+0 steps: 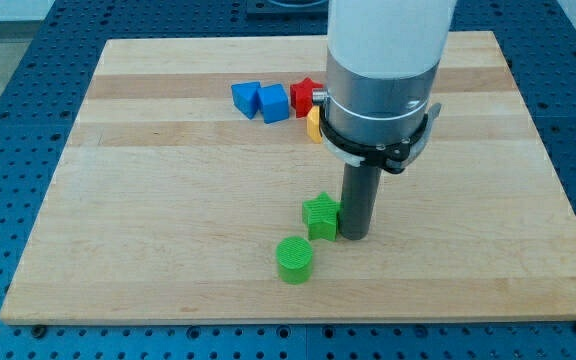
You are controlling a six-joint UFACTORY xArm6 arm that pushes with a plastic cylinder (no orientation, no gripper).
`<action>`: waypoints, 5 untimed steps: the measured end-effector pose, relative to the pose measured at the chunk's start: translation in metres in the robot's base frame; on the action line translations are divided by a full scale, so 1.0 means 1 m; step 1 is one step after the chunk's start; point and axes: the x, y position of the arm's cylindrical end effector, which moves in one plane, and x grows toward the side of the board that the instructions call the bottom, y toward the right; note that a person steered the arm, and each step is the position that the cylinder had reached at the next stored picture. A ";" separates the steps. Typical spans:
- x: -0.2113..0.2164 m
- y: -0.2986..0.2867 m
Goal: Push the green star above the green circle
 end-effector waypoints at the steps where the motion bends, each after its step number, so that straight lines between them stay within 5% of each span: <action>1: 0.019 0.002; 3: 0.020 -0.005; 5: -0.041 -0.015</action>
